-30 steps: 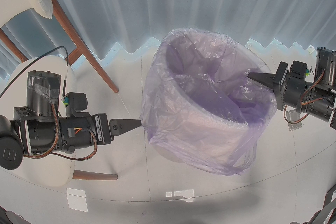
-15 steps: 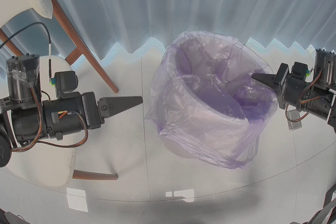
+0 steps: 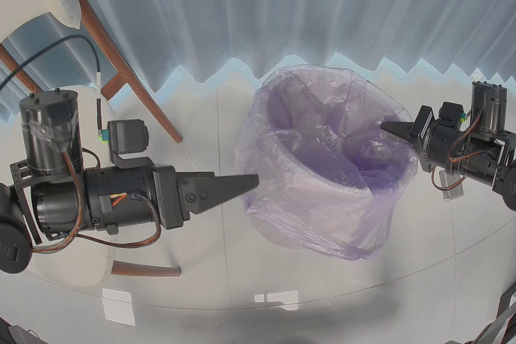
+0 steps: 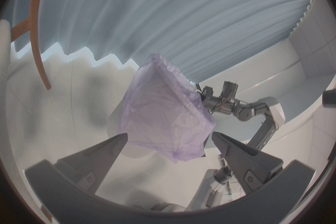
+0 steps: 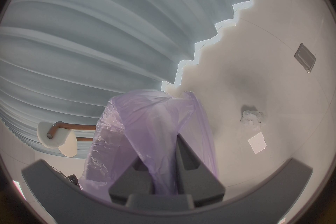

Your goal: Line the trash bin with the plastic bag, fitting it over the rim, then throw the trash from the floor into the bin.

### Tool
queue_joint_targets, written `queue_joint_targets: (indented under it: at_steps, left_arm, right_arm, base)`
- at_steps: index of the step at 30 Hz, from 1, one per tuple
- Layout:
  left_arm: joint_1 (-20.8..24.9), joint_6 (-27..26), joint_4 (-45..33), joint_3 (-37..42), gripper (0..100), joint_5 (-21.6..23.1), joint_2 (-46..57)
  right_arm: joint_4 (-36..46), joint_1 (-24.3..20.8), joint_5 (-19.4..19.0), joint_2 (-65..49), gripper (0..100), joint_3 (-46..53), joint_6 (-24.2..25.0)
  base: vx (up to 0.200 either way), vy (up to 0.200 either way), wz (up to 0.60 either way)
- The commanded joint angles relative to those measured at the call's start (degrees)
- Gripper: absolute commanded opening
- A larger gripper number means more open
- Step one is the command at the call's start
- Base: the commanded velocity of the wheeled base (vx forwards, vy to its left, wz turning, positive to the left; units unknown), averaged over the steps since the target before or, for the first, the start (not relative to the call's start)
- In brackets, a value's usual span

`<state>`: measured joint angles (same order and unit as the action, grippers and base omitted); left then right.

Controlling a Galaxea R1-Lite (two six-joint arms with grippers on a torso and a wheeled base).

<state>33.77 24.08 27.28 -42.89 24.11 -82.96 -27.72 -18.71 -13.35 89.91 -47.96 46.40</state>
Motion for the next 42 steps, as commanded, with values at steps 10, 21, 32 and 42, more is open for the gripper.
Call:
queue_joint_targets:
  at_steps: [10, 21, 32, 42]
  left_arm:
    - [0.6, -4.5, -6.1, -1.3, 100, -8.6, -8.1]
    - [0.7, -1.9, -12.3, -3.3, 100, -12.7, -10.4]
    - [0.2, -2.5, -15.4, -3.5, 100, -13.7, -10.6]
    - [-2.7, -2.1, -14.7, -1.1, 100, -11.9, -4.8]
  right_arm:
    - [0.2, -0.4, -0.1, 0.3, 0, -2.1, 0.2]
    - [0.7, -0.4, -0.2, 0.0, 0, -4.6, 1.0]
    - [3.5, 0.1, 1.1, 1.0, 0, -6.9, 1.8]
    - [-1.0, 0.7, 12.4, 9.9, 0, -6.8, 2.0]
  base:
    - [0.000, 0.000, 0.00]
    - [0.000, 0.000, 0.00]
    - [0.000, 0.000, 0.00]
    - [0.000, 0.000, 0.00]
